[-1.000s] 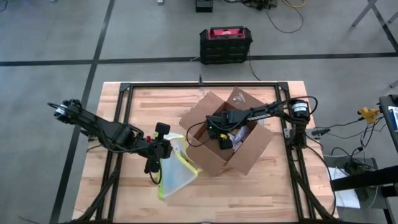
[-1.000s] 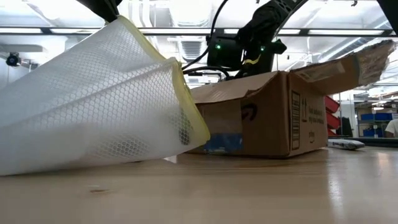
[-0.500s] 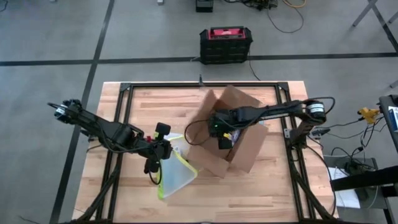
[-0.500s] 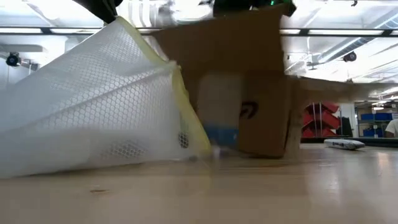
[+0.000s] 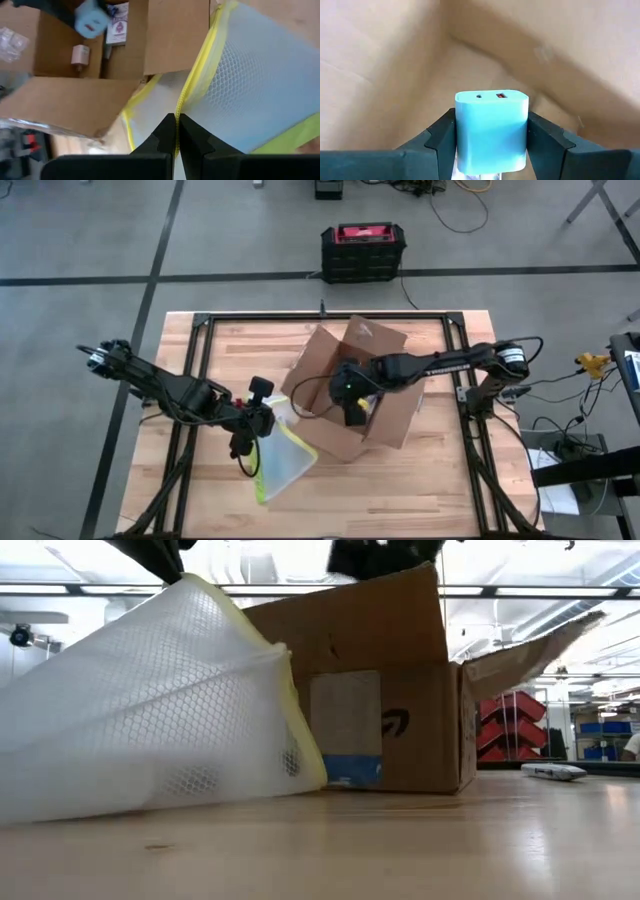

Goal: Unpack boxes
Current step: Put the white charger adapter into the transparent zip lock bag

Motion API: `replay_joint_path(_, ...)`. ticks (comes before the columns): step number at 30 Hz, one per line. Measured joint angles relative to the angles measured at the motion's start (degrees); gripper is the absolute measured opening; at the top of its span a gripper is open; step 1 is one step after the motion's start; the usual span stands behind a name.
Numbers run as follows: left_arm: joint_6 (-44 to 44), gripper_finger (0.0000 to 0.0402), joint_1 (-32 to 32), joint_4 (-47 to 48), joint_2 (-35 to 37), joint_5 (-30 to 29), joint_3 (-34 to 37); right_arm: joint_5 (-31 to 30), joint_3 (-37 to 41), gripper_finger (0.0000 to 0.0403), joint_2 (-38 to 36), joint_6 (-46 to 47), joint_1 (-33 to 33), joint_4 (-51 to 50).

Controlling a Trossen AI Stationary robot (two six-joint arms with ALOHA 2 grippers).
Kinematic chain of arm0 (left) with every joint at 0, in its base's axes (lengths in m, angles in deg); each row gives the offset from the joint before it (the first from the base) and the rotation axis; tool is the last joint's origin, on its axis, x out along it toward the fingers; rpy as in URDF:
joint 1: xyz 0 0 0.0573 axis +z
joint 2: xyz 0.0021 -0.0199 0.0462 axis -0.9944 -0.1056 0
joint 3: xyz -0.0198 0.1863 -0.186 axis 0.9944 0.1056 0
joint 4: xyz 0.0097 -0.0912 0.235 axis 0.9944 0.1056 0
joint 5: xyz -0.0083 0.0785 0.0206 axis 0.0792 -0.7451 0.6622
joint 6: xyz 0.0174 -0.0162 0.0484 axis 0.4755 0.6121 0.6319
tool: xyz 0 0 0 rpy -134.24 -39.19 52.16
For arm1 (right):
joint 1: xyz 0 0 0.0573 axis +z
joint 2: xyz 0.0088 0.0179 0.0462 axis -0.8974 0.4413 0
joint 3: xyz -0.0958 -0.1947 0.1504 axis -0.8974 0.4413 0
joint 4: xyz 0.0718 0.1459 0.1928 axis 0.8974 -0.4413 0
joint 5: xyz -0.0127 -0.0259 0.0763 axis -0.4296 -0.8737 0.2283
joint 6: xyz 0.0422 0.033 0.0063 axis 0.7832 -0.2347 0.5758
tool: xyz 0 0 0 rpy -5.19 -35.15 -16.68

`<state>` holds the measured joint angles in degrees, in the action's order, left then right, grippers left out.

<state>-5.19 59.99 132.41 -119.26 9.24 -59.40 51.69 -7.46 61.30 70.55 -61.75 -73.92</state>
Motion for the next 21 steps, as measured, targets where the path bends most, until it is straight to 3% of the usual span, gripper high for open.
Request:
replay_joint_path(10, 2.29, 0.0, 0.17, -2.93, 2.44, -0.25, 0.12, 2.01, -2.33, 0.0172, 9.74, -1.94, 4.52, 24.55)
replay_joint_path(17, 1.87, 0.0, 0.44, -5.23, 2.61, -0.43, 4.46, 2.24, -15.72, 0.0173, 23.03, -3.37, 5.29, 26.31)
replay_joint_path(21, 0.27, 0.0, 0.18, -7.4, 2.93, -0.16, 8.24, 1.45, -22.35, 0.0196, 29.97, -2.23, 5.18, 25.69)
